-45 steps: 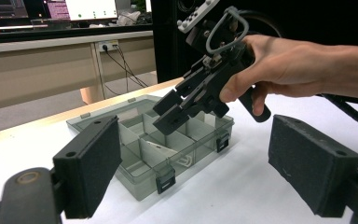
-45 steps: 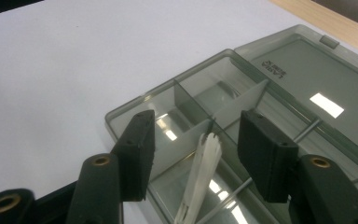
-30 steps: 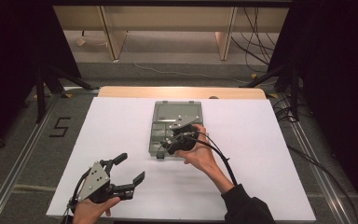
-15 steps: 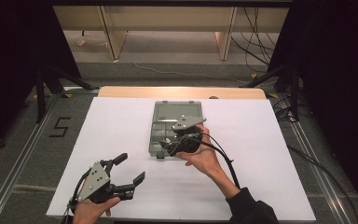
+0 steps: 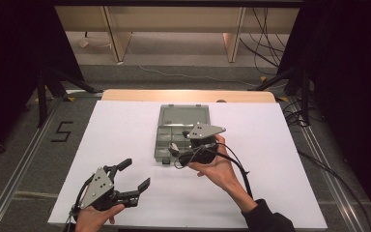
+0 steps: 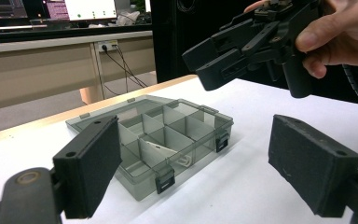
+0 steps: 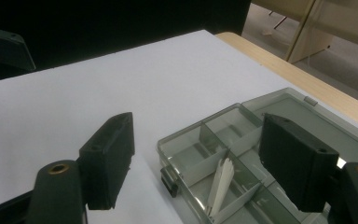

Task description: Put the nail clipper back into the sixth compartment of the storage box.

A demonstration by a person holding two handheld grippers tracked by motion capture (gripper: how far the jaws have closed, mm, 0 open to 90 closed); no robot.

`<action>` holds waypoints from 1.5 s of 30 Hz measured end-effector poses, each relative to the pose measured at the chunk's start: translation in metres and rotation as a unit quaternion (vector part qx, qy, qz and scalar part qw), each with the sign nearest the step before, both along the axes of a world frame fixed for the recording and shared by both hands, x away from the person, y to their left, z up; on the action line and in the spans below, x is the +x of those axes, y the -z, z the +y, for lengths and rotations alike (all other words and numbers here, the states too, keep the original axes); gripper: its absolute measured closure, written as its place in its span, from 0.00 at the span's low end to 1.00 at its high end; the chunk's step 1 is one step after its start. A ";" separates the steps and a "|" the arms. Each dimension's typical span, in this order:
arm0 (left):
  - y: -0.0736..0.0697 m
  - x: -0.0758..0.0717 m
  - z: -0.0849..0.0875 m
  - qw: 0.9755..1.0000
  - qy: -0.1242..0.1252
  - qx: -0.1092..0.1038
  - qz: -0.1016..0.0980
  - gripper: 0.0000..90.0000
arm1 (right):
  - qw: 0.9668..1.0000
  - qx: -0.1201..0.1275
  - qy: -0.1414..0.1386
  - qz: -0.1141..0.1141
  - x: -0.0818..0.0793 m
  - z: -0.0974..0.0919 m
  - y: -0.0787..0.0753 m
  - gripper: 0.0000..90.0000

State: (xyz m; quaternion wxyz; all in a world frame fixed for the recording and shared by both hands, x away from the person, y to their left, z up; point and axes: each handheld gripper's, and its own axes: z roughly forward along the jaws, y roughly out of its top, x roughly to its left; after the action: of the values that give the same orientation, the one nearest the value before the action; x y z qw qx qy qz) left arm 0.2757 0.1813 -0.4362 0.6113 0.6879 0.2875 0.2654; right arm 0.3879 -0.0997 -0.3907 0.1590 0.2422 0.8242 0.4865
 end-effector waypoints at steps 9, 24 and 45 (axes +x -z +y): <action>0.000 0.000 0.000 1.000 0.002 0.003 -0.004 0.18 | 1.000 0.011 0.005 -0.017 -0.010 -0.012 -0.004 0.29; 0.000 0.000 0.000 1.000 0.000 -0.002 -0.003 0.18 | 0.999 0.021 0.010 -0.023 -0.024 -0.031 -0.002 0.27; 0.000 0.000 0.000 1.000 0.001 -0.001 -0.006 0.18 | 0.996 0.068 0.024 -0.044 -0.046 -0.067 0.006 0.25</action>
State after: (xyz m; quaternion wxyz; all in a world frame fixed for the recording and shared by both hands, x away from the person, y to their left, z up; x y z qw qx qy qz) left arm 0.2760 0.1812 -0.4359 0.6135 0.6862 0.2839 0.2687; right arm 0.3424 -0.1668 -0.3967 0.1897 0.2504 0.7755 0.5477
